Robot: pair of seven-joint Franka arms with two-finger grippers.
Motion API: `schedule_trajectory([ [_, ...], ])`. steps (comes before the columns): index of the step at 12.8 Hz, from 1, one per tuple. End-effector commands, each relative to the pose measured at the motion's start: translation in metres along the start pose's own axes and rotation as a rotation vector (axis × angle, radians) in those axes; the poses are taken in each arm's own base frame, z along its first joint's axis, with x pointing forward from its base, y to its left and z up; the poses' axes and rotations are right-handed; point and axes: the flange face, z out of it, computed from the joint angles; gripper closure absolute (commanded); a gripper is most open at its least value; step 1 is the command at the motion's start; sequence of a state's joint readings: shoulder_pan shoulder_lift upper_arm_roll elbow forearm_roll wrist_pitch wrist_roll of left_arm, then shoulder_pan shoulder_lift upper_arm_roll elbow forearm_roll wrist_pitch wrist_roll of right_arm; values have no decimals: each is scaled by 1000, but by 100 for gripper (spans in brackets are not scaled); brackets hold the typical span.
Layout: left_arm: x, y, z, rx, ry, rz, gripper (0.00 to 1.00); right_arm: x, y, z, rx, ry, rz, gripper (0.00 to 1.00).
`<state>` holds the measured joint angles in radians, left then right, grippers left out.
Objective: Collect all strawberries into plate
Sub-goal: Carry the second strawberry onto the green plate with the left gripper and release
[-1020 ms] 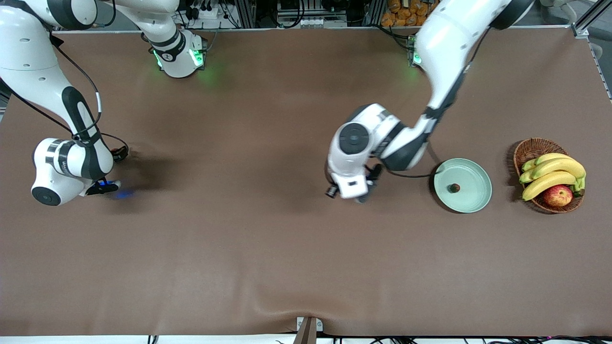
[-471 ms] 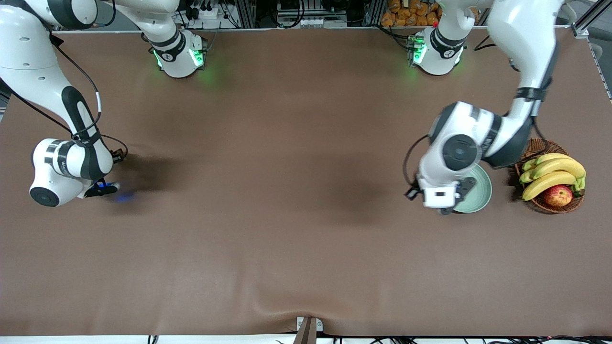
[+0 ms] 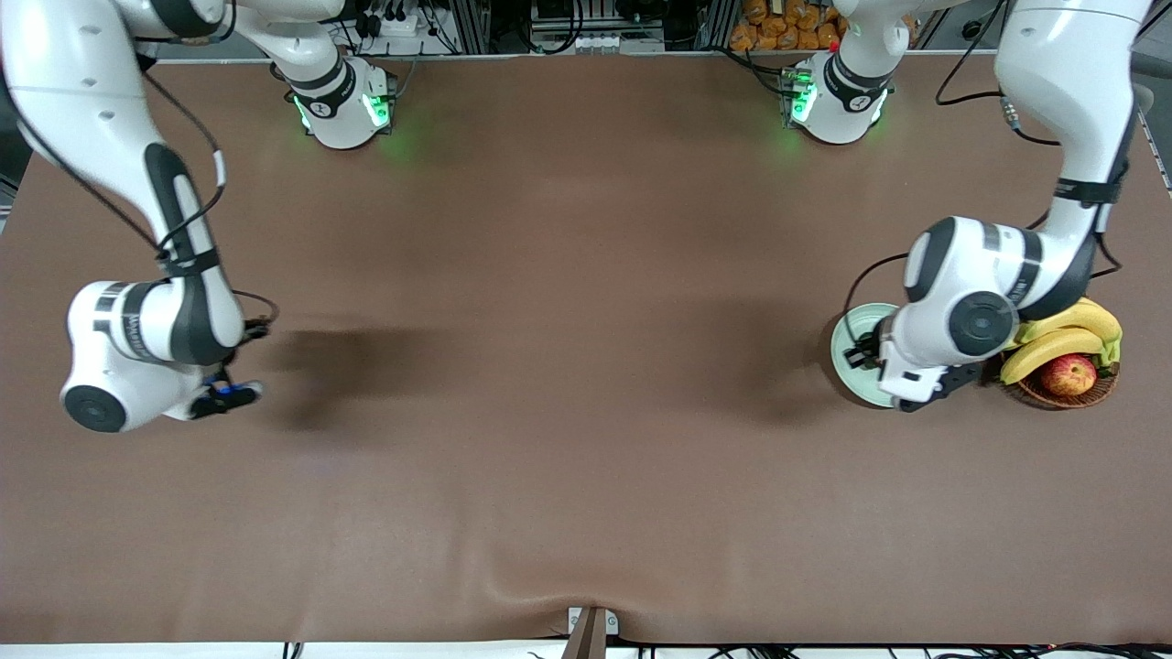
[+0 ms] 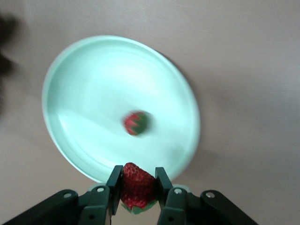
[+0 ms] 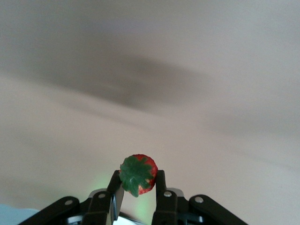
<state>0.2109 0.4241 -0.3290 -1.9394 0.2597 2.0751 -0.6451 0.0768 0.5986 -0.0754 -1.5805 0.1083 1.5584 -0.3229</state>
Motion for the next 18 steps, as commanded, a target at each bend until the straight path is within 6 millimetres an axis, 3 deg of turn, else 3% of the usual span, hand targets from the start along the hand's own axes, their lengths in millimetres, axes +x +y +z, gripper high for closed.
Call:
schedule_trajectory([
  [1,3,-31,39,24,53,131,100,25,-85,9,162,29,-5,100],
  [3,11,-42,63,-8,82,159,100,50,-164,24,226,74,13,100],
  [4,14,-48,65,-13,82,177,73,61,-204,31,257,118,35,100],
  [5,16,-51,62,-13,89,211,16,70,-234,40,289,144,55,100],
  [6,19,-57,56,-14,99,225,0,77,-264,54,317,156,66,100],
  [8,19,-54,37,-16,120,219,0,95,-307,80,396,203,162,100],
  [10,7,-27,3,-42,117,227,0,101,-349,106,400,225,223,100],
  [12,0,1,-37,-96,55,182,0,108,-372,133,371,257,261,97],
  [14,-13,33,-74,-119,19,119,0,111,-379,144,356,274,259,58],
  [15,-25,55,-88,-127,17,91,0,112,-373,140,358,281,266,30],
  [17,-48,95,-102,-149,14,24,0,108,-363,117,375,300,270,9],
  [18,-62,119,-112,-163,17,-2,0,106,-348,93,390,326,282,4],
])
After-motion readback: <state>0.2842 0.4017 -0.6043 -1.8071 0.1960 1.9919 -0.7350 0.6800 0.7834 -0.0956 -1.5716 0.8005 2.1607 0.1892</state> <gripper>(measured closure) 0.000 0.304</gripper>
